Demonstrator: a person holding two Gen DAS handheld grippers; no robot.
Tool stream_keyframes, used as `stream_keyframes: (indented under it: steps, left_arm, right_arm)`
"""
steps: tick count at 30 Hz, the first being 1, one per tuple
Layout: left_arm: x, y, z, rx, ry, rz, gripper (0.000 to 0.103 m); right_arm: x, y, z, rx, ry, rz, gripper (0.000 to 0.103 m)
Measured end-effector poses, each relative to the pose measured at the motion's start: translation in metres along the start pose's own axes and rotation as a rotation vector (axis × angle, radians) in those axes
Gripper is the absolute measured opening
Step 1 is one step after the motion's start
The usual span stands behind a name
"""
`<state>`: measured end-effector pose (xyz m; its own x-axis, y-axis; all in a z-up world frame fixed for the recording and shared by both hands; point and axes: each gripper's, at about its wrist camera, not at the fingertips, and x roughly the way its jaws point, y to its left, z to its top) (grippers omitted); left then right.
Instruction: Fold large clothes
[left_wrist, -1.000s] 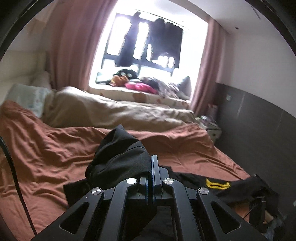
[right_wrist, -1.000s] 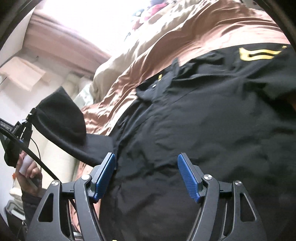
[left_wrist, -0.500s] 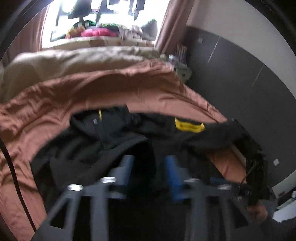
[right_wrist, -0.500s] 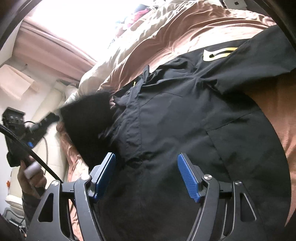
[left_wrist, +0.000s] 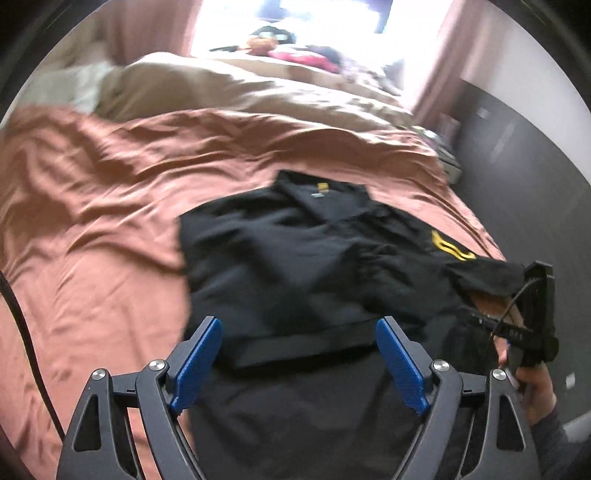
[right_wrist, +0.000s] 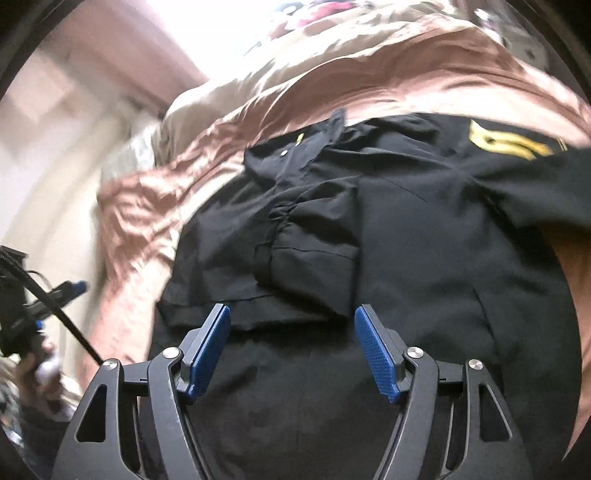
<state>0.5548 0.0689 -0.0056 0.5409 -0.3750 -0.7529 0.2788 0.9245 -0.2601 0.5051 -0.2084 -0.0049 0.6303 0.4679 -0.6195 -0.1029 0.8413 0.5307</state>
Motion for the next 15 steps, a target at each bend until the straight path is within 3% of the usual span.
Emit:
stream_keyframes:
  steps: [10,15]
  left_arm:
    - [-0.036,0.099,-0.058,-0.184,-0.008,0.148,0.086]
    - [-0.041,0.125,-0.077,-0.211,0.001,0.171,0.086]
  right_arm:
    - [0.089,0.073,0.034,-0.204,0.099,-0.145,0.068]
    - [0.155,0.095,0.023,-0.330,0.166,-0.317,0.068]
